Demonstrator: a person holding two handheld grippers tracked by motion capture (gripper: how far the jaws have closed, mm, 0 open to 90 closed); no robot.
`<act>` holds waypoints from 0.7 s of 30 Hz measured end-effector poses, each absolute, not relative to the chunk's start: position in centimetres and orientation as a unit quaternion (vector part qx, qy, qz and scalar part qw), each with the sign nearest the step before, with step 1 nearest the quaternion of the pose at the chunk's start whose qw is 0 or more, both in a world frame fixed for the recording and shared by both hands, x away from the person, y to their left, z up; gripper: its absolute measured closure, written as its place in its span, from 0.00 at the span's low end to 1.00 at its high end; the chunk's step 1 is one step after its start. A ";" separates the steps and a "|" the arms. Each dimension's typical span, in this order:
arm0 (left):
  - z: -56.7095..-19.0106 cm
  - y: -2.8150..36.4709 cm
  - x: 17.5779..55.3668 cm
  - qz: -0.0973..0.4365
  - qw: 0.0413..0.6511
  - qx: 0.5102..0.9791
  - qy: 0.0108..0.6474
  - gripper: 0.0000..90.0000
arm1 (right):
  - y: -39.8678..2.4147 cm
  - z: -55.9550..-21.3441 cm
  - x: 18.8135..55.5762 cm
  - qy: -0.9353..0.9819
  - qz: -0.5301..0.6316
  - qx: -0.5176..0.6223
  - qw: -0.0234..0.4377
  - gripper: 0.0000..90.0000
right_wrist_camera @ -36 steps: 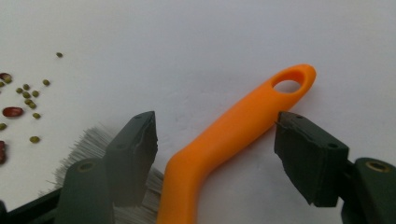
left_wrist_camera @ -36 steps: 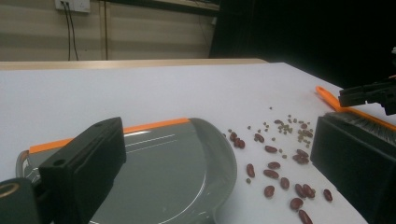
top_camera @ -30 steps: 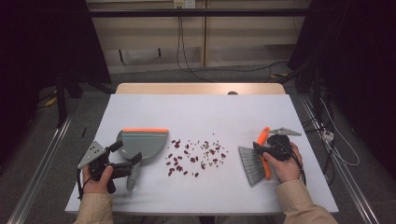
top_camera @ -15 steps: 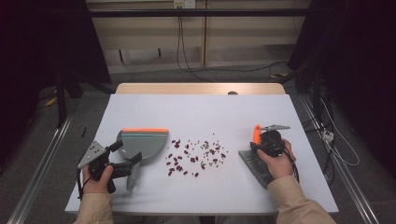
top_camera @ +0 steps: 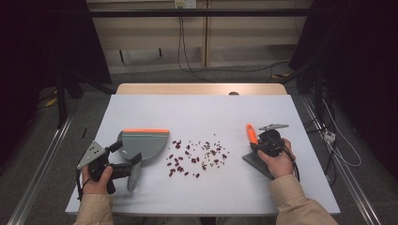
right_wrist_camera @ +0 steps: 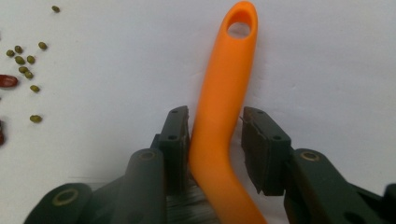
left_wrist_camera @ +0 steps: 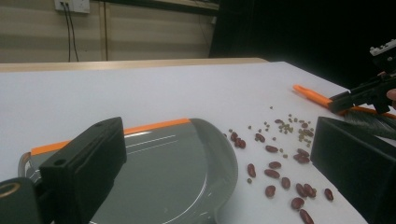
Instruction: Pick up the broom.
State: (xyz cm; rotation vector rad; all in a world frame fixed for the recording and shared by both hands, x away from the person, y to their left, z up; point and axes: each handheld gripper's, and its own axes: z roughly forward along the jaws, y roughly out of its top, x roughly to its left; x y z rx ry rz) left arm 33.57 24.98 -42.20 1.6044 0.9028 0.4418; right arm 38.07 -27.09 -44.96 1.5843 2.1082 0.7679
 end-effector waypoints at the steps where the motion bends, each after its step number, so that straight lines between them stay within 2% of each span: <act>1: -42.2 25.0 33.6 0.190 0.584 0.687 0.388 0.04 | -27.0 -44.9 38.0 0.753 0.272 0.566 0.196 0.69; 13: -42.2 24.6 33.5 0.190 0.583 0.690 0.385 0.04 | -26.7 -45.1 37.7 0.753 0.268 0.566 0.204 0.71; 15: -42.0 24.4 33.5 0.192 0.581 0.693 0.381 0.04 | -27.2 -45.3 37.7 0.743 0.285 0.575 0.189 0.72; 21: -42.0 24.3 33.4 0.193 0.582 0.692 0.381 0.04 | -27.2 -45.3 37.8 0.742 0.284 0.578 0.189 0.74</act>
